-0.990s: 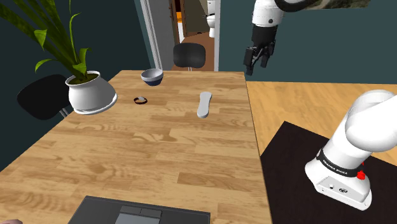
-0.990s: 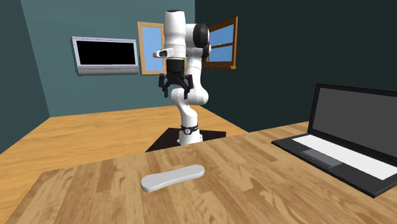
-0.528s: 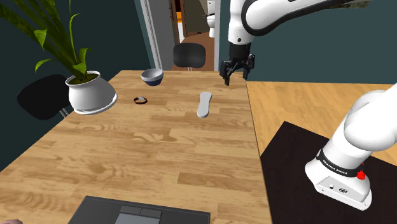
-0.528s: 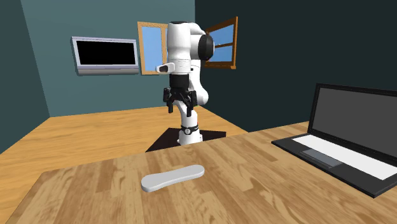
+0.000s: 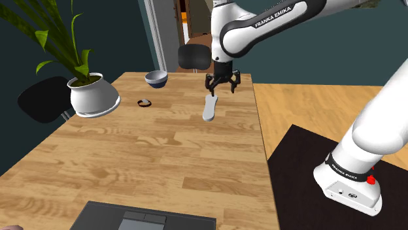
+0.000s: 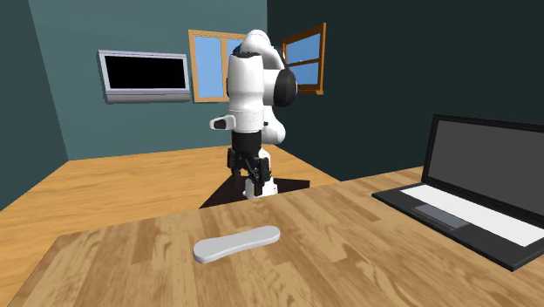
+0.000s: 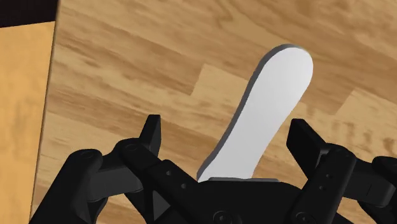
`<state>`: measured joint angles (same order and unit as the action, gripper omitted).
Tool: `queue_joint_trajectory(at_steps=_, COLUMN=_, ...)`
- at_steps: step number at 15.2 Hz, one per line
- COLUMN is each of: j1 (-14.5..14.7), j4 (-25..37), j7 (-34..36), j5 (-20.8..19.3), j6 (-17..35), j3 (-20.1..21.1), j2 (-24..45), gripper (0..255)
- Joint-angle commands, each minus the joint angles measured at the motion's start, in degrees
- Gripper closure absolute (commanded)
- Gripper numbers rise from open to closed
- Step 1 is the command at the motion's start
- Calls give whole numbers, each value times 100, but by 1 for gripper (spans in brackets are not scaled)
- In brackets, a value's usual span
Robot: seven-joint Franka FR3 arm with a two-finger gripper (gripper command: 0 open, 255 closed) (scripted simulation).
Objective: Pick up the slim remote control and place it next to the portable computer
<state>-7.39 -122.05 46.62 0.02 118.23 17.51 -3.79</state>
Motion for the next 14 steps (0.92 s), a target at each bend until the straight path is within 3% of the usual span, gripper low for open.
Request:
queue_joint_trajectory(at_steps=1, j1=-14, j4=244, j7=498, j5=-138, j6=144, j3=34, j2=418, gripper=0)
queue_joint_trajectory(at_steps=7, j1=83, j4=1238, j7=1777, j5=-573, j6=394, j3=-80, j2=1764, gripper=0)
queue_joint_trajectory(at_steps=14, j1=114, j4=1015, j7=1848, j5=-680, j6=863, j3=-127, j2=2022, gripper=0)
